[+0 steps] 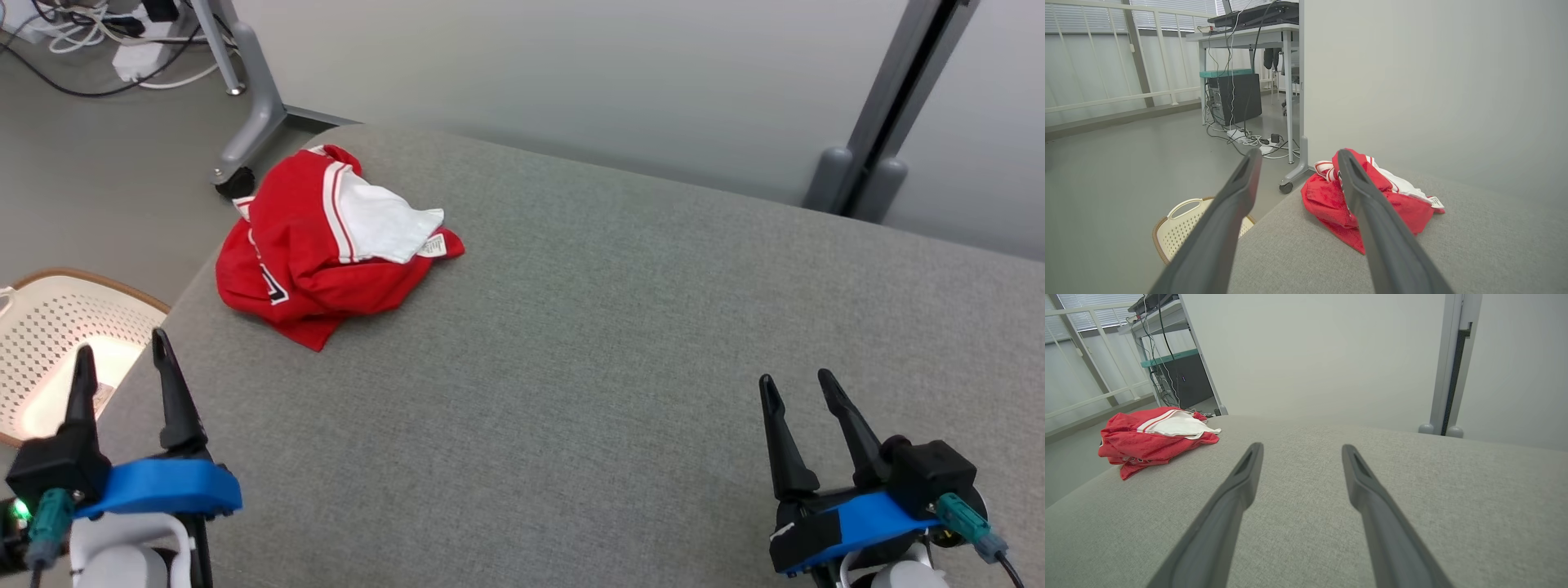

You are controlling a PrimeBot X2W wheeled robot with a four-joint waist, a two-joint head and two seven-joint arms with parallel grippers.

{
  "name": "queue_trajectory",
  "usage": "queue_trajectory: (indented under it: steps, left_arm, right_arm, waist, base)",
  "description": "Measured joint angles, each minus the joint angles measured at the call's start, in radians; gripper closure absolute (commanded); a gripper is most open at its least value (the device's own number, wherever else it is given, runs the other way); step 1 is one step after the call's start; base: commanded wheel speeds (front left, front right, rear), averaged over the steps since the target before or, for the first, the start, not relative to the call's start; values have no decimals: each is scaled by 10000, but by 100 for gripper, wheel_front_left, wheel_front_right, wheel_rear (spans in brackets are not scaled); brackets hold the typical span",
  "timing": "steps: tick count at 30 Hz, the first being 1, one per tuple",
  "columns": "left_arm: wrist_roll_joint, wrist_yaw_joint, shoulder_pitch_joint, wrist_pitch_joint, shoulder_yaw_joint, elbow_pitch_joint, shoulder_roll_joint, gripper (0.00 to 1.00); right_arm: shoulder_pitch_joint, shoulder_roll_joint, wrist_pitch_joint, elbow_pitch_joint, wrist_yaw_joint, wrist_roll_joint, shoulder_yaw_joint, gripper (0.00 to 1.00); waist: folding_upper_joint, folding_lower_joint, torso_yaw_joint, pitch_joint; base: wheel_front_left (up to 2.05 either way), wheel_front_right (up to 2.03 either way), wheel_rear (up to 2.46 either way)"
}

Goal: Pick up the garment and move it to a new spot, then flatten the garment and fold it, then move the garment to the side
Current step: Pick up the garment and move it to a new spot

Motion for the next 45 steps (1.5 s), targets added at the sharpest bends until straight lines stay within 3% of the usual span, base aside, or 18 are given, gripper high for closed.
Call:
queue_trajectory:
  steps: [14,25,38,45]
  left_arm:
    - [-719,-614,-4003,207,619,1419,1254,0]
    - [-899,-1384,-6817,842,441,4339,2274,0]
    - [-1386,-2067,-7672,2876,-113,8054,1969,0]
    - [-1710,-2324,-7695,3427,-291,9185,1726,0]
  right_arm:
    - [-739,-4,644,-1524,2,-861,-391,0]
    - [-1025,-8,1097,-2798,0,-1304,-759,0]
    - [-1006,-6,1304,-3290,0,-1407,-940,0]
    - [-1029,-6,1365,-3281,0,-1404,-853,0]
  waist:
    - [0,1,-1304,2109]
    - [0,2,-1935,3580]
    - [0,0,-1868,3931]
    - [-1,0,-1835,3917]
  base:
    - [0,0,0]
    - [0,0,0]
    - [0,0,0]
    - [0,0,0]
